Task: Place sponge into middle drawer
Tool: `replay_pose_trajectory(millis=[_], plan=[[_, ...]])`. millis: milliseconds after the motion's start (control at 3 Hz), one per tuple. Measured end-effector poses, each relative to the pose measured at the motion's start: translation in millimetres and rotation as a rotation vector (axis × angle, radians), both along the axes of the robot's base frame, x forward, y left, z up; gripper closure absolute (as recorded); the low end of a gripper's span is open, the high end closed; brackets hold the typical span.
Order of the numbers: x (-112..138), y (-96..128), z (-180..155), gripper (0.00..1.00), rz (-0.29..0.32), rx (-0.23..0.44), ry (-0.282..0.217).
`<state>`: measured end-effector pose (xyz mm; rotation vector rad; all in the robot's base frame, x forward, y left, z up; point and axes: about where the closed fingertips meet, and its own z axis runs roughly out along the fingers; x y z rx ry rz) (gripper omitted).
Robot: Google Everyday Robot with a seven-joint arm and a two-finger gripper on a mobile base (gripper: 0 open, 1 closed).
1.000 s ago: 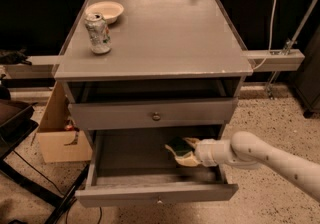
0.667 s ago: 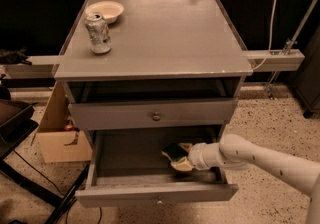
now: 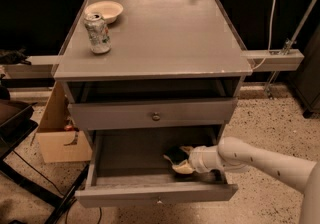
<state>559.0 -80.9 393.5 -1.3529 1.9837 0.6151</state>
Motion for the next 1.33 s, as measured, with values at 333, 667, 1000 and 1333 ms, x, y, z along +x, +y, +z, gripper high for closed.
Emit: replay_pose_trajectory(millis=[333,667,1000,1333], plan=[[0.0,0.1,0.0,0.57,0.0,0.0,0.0],[0.0,0.1,0.0,0.34,0.0,0.0,0.0],[0.0,0.1,-0.1,0.11,0.0,0.0,0.0],[0.0,0.1,-0.1,0.0,0.0,0.0,0.0]])
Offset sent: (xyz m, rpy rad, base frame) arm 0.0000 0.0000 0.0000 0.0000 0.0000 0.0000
